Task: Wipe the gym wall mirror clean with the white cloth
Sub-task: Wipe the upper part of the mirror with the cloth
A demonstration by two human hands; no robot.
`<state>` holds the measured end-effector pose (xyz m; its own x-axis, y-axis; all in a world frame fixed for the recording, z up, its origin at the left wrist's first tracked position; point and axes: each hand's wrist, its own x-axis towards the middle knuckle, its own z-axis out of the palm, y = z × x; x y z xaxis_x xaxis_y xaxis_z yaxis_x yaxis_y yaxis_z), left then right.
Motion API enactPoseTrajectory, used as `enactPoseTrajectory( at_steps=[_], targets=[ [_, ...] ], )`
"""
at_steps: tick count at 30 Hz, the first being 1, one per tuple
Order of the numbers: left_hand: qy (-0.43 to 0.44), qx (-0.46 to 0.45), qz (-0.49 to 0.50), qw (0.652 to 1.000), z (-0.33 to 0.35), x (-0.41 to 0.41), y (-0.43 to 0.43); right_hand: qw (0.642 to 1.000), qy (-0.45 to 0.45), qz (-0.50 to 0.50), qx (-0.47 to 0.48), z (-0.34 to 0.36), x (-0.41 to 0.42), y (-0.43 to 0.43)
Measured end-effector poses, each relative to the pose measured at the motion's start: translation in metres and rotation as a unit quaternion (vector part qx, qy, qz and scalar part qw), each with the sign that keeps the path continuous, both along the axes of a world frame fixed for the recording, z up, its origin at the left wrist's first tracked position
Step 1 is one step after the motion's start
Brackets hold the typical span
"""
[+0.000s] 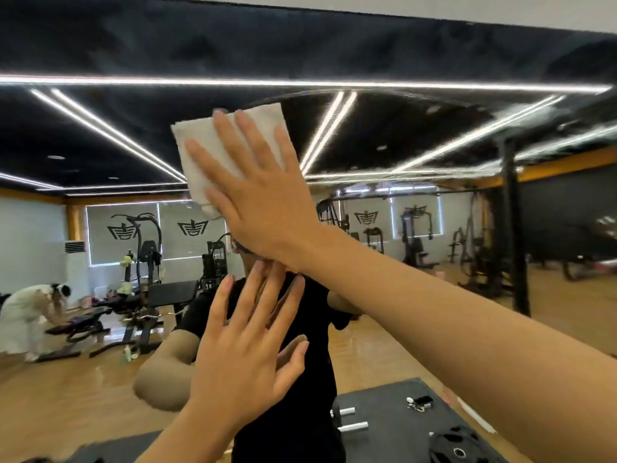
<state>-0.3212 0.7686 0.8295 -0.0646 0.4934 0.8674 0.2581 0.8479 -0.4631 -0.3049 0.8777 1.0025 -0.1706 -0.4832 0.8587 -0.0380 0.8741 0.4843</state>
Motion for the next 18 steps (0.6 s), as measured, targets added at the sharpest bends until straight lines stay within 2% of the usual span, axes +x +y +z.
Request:
enactPoseTrajectory(
  at_steps=[2,4,8,11,13,15,16,18],
  targets=[
    [0.006,-0.005,0.004,1.000,0.000,0.001,0.000,0.998,-0.010,0.009,0.059,0.004,0.003,0.034],
    [0.011,-0.006,0.007,1.000,0.000,0.002,0.001,0.999,-0.010,0.023,0.042,0.006,0.005,0.084],
    [0.017,-0.005,0.010,1.000,0.000,0.001,0.003,0.995,0.003,-0.030,-0.093,-0.012,0.016,0.200],
    [0.025,-0.002,0.013,1.000,-0.001,-0.002,0.004,0.970,-0.009,-0.045,-0.240,-0.038,0.034,0.269],
    [0.026,0.000,0.017,1.000,-0.001,-0.002,0.005,0.936,0.001,-0.043,-0.350,-0.048,0.034,0.265],
    [0.025,-0.001,0.020,0.999,-0.001,-0.001,0.005,0.908,0.016,-0.033,-0.417,-0.048,0.024,0.220],
    [0.023,-0.003,0.021,0.999,-0.001,-0.001,0.006,0.909,0.020,-0.017,-0.415,-0.048,0.020,0.190],
    [0.018,-0.001,0.020,1.000,0.000,0.000,0.005,0.938,0.015,0.023,-0.345,-0.053,0.012,0.124]
  ],
)
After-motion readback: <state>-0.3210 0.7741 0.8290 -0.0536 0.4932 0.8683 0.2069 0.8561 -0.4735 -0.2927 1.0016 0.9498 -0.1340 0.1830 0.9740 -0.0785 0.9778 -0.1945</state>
